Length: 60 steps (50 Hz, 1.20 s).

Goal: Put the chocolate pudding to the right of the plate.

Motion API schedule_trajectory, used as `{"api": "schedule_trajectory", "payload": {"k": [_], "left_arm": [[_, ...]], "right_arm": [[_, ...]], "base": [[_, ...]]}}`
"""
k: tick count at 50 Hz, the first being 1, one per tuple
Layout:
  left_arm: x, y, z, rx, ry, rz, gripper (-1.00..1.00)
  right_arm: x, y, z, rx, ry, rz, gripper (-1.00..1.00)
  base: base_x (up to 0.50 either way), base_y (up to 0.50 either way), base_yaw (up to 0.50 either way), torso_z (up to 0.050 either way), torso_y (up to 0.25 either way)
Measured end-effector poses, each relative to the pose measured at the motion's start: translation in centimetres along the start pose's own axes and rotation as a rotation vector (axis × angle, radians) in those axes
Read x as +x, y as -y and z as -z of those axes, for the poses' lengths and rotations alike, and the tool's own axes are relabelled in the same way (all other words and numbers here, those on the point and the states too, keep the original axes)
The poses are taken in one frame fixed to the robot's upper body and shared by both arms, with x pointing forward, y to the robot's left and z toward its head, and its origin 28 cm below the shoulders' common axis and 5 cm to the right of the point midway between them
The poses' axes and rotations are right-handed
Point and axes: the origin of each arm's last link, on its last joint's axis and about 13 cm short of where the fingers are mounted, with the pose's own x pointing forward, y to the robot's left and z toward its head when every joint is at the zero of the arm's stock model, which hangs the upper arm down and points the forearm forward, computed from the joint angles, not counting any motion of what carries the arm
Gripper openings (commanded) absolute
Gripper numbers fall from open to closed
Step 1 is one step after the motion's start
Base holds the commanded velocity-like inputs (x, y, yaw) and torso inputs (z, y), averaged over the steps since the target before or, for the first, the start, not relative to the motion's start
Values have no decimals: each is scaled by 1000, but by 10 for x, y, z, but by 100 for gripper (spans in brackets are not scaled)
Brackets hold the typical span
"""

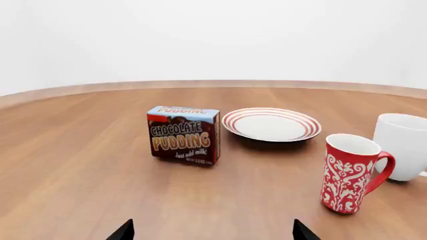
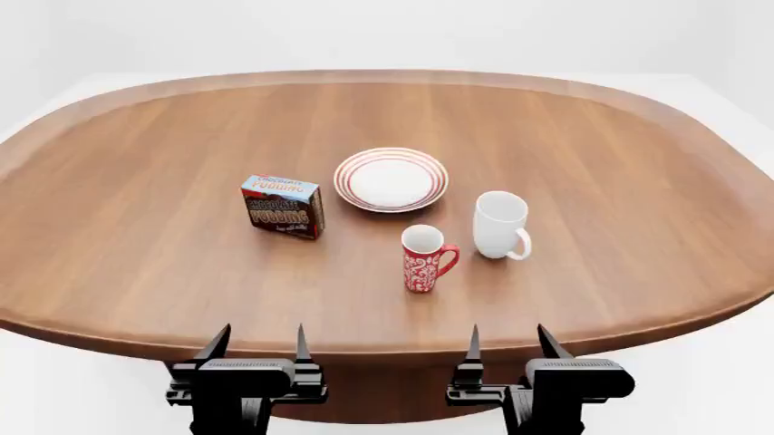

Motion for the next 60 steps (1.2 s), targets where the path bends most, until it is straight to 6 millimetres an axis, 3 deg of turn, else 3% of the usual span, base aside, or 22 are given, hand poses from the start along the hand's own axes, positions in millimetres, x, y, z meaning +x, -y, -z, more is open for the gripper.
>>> {"api": "schedule_trajectory", "payload": {"k": [11,31,39,49,60], "left_arm": [[0,0,1,8,2,-5,100],[-1,-1,5,17,-2,-13,100],[-1,-2,5,22,-6,-20,100],[28,-7,-59,63,56,-28,100],[32,-8,-85,82,69,-34,100]], "right_arm": [[-1,0,3,4,-14,0,100],[-2,-3,8,-2,-29,-8,100],[-2,-4,7,0,-31,-11,100],[21,4,-60,-25,65,-51,100],[23,5,-89,-46,102,-79,100]], "base": [[0,0,0,0,0],[0,486,0,0,0],[62,18,0,0,0],[500,0,0,0,0],[500,0,0,0,0]]}}
